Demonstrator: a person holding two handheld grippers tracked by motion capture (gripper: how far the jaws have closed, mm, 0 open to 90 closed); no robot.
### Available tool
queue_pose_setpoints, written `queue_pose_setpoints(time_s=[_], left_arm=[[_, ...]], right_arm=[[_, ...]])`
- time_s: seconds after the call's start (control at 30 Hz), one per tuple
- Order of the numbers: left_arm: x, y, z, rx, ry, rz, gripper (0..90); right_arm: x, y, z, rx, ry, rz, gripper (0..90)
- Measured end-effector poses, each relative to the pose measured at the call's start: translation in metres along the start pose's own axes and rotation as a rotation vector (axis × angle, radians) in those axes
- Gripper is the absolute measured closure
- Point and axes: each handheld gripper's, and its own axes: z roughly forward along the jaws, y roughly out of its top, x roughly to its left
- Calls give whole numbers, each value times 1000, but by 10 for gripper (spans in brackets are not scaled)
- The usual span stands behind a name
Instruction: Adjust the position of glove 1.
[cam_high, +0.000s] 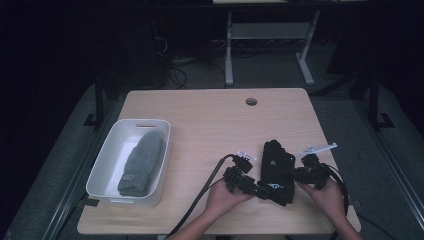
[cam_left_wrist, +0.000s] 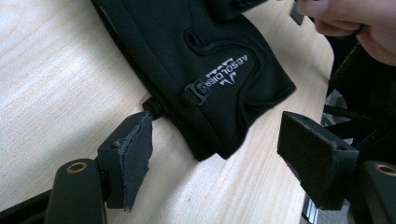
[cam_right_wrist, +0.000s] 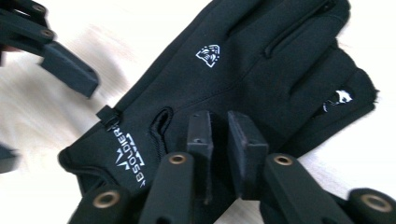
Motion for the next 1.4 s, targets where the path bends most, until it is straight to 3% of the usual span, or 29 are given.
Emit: queue_pose_setpoints(time_s=[0.1, 0.17, 0.23, 0.43, 0.53, 0.67, 0.73, 0.8, 0.87, 0.93, 1.07, 1.1, 1.4], left_arm=[[1, 1, 4, 4, 14, -14, 302], [2, 2, 6, 8, 21, -17, 311], [3, 3, 10, 20, 38, -14, 327], [2, 5, 16, 37, 47, -10, 363], [0, 7, 18, 38, 81, 1, 425], [-4, 9, 20, 66, 122, 36, 498], [-8, 12, 22, 89, 156, 86, 534], [-8, 12, 22, 89, 162, 91, 564], [-9, 13, 24, 92, 166, 104, 635], [-5, 13, 25, 109, 115, 92, 724], [-2, 14, 26, 99, 93, 70, 779], [1, 14, 26, 93, 70, 52, 791], [7, 12, 23, 72, 17, 19, 831]], right_arm=[[-5, 2, -4, -40, -13, 33, 560], [-8, 3, -5, -49, -24, 46, 522], [-16, 5, -8, -72, -56, 87, 406], [-35, 15, -4, -124, -93, 155, 313], [-42, 18, 5, -87, -90, 192, 289], [-47, 21, 14, -71, -106, 196, 299], [-49, 21, 17, -61, -113, 188, 316], [-49, 20, 19, -50, -105, 197, 337], [-49, 19, 20, -51, -91, 186, 432], [-48, 18, 20, -47, -84, 184, 512], [-48, 15, 20, -72, -43, 207, 655], [-49, 14, 19, -77, -36, 214, 676], [-50, 13, 11, -132, 25, 253, 762]])
